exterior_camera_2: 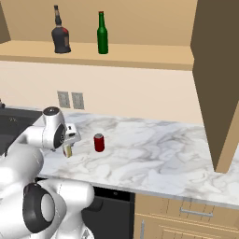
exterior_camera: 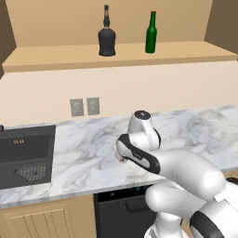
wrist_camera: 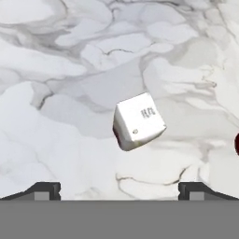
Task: Sort all alcoholic drinks to one cabinet, and non-alcoholic drinks to the other.
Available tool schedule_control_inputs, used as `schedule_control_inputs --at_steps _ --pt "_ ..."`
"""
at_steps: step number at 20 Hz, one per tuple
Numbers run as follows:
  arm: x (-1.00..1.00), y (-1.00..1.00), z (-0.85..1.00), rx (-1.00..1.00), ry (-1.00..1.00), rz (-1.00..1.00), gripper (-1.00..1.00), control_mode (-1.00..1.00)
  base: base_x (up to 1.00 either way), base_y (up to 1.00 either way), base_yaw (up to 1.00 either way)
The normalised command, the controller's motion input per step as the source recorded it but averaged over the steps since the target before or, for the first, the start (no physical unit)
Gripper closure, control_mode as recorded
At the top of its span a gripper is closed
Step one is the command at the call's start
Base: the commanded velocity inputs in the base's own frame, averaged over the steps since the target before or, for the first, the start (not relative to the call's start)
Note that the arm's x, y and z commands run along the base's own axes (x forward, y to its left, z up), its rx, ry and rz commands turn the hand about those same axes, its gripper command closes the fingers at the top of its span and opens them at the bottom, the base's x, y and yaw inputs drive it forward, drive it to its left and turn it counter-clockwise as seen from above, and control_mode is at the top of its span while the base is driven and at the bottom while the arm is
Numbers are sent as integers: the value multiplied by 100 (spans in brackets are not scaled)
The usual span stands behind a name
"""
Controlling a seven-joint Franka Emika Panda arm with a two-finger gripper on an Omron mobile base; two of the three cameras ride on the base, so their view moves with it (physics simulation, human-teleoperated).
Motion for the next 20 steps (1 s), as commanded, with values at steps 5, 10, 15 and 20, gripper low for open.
schedule_control_inputs --at_steps 5,10,15,20 --pt "16 0 -8 0 0 0 -100 -100 0 0 0" --pt "18 4 -14 0 0 0 -100 -100 0 0 0" --pt "14 1 -13 0 0 0 -100 -100 0 0 0" --pt "10 0 -12 0 0 0 -100 -100 0 0 0"
